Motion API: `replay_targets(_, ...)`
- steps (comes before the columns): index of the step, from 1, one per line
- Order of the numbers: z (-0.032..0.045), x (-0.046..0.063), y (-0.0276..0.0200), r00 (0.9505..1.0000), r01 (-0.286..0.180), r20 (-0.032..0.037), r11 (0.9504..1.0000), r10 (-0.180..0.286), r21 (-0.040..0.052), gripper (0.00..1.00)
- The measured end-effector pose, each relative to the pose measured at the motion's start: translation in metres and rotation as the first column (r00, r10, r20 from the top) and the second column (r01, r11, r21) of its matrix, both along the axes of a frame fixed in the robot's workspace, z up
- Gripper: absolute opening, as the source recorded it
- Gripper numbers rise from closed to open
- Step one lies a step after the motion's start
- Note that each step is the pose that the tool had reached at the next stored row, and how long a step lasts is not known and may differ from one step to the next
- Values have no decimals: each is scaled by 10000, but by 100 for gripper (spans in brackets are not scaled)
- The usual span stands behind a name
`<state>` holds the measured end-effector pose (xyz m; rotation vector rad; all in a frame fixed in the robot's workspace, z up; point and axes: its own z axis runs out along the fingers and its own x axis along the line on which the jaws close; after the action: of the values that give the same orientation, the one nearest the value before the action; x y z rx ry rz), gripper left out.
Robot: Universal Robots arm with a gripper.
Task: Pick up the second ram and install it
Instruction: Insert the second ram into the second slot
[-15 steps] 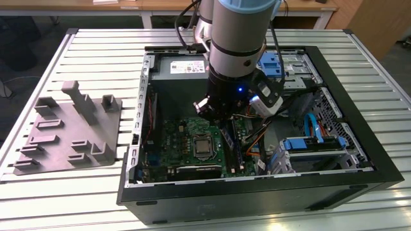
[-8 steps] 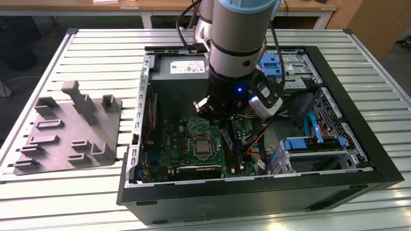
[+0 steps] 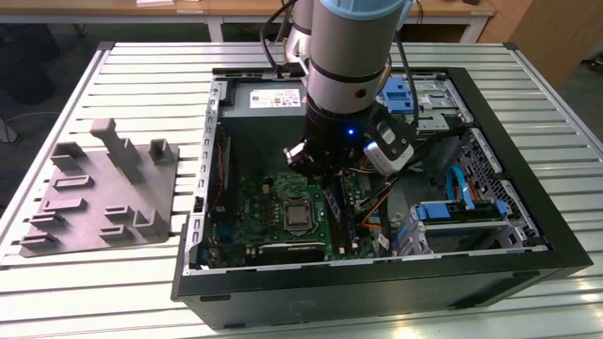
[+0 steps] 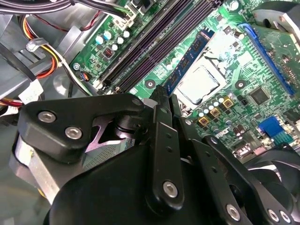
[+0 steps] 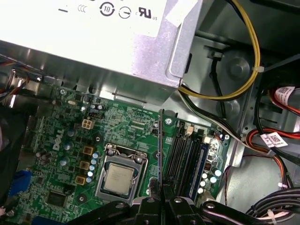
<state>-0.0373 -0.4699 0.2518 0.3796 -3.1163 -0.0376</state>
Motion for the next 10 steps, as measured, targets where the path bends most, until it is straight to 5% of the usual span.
replay_targets(10,-1,0,0,9993,382,0,9993,-382,-4,14)
